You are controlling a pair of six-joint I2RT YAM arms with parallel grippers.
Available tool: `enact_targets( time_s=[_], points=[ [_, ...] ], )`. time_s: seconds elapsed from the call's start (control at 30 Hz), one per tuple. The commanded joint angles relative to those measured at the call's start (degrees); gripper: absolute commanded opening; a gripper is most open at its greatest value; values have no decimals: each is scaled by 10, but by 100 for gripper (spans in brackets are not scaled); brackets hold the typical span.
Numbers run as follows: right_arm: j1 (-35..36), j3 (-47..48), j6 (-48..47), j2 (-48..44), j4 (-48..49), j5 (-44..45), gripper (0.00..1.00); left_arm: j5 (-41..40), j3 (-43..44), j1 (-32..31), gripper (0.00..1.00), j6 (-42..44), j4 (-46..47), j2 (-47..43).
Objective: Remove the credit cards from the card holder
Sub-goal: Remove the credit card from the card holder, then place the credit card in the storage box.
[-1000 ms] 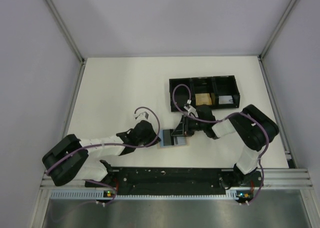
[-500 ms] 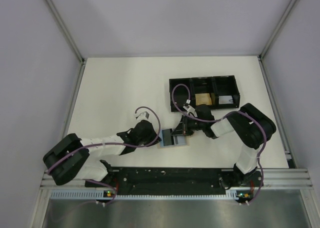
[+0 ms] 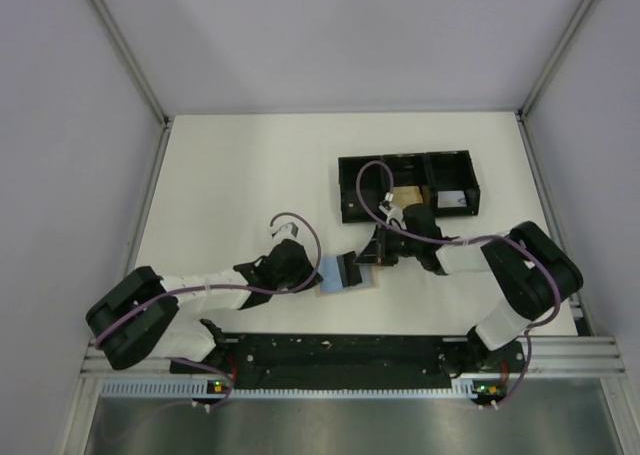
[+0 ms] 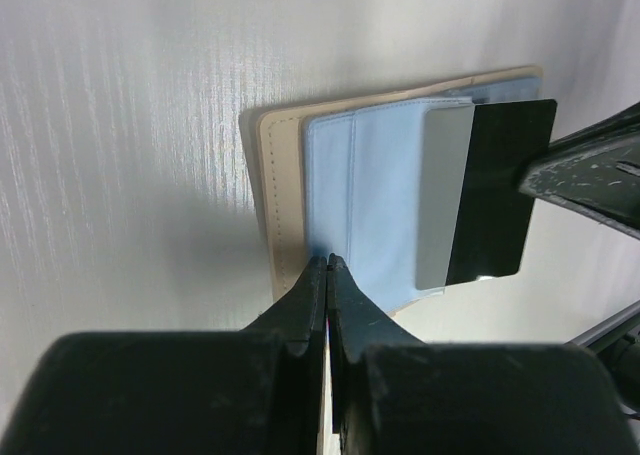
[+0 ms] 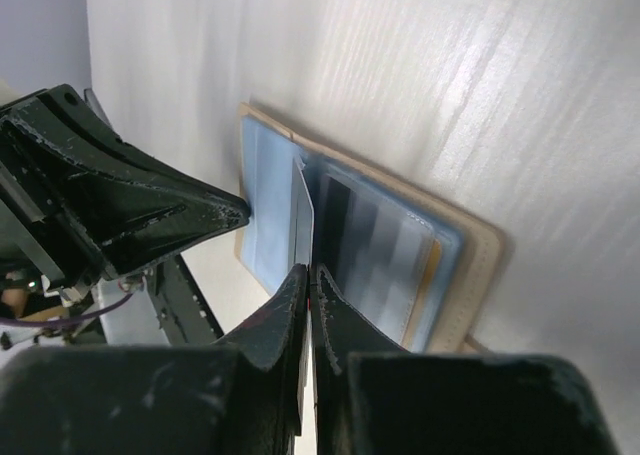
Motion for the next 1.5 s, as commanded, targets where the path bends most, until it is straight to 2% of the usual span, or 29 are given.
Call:
enact_targets(
  time_s=[0.0,0.27,0.47,0.57,0.67,0.77,0.9,1.1,1.3,1.47],
  points=[
    [-16,-5,-49,-54,-61,50,0,-14,-1,1,0,7,-34,-6],
    [-16,-4,-81,-127,-137,73,0,-31,3,1,2,8,-65,-59],
    [-14,-2,-107,-176,-159,71,0,-26,34,1,20,10,-106,-112],
    [-10,6,-129,-222,-185,83,0,-26,63,1,39,14,-126,-135],
    [9,17,-168,-269,-212,116,0,-24,99,2,75,17,-144,-148],
    [42,27,-219,-312,-235,169,0,-22,139,4,94,0,-172,-150],
    [97,25,-294,-357,-236,240,0,-7,203,6,98,-30,-216,-137],
    [197,13,-406,-396,-196,355,0,32,226,6,97,-58,-187,-130],
    [302,-4,-546,-395,-111,507,0,30,246,6,90,-64,-203,-122],
    [340,-4,-587,-390,-85,554,0,35,242,6,79,-79,-192,-114]
  ],
)
